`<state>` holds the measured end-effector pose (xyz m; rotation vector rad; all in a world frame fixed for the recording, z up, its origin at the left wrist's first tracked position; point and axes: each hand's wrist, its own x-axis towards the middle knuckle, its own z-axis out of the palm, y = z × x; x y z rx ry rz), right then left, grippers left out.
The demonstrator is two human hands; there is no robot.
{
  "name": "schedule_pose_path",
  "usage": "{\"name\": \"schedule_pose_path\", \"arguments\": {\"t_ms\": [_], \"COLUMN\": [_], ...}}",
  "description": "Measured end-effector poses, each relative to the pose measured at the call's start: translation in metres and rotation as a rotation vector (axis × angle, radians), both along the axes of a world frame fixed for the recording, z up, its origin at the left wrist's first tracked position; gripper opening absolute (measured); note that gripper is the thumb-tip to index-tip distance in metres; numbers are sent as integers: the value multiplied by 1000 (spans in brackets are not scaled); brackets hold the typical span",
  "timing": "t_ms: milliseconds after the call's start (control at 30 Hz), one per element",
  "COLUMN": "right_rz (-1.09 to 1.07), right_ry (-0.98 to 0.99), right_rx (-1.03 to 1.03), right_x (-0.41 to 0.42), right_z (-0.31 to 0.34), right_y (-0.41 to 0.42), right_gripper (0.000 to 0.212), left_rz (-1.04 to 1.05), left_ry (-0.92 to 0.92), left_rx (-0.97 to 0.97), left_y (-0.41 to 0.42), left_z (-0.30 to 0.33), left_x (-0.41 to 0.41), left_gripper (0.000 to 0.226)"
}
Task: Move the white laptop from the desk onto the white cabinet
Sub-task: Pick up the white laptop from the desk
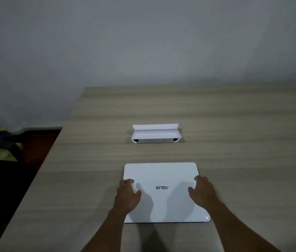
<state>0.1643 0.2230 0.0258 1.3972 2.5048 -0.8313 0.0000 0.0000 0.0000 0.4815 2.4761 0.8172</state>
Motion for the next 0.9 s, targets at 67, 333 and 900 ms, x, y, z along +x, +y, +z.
{"name": "schedule_pose_path", "arguments": {"t_ms": [67,333,900], "right_rz": [-89,-334,-592], "right_ry": [-13,-8,-99], "right_rx": [-33,-105,-222], "right_x": [-2,-9,-10], "right_z": [-8,-40,-59], "right_y": [-4,-17,8], "right_gripper": [62,74,87], "left_rz": [107,279,360], "left_ry": [-8,-156,-209], "left_rx": [-76,-56,-33], "left_y": [1,5,-13], "left_z": [-5,-23,-32], "left_x": [-1,-2,19], "left_gripper": [65,88,111]}}
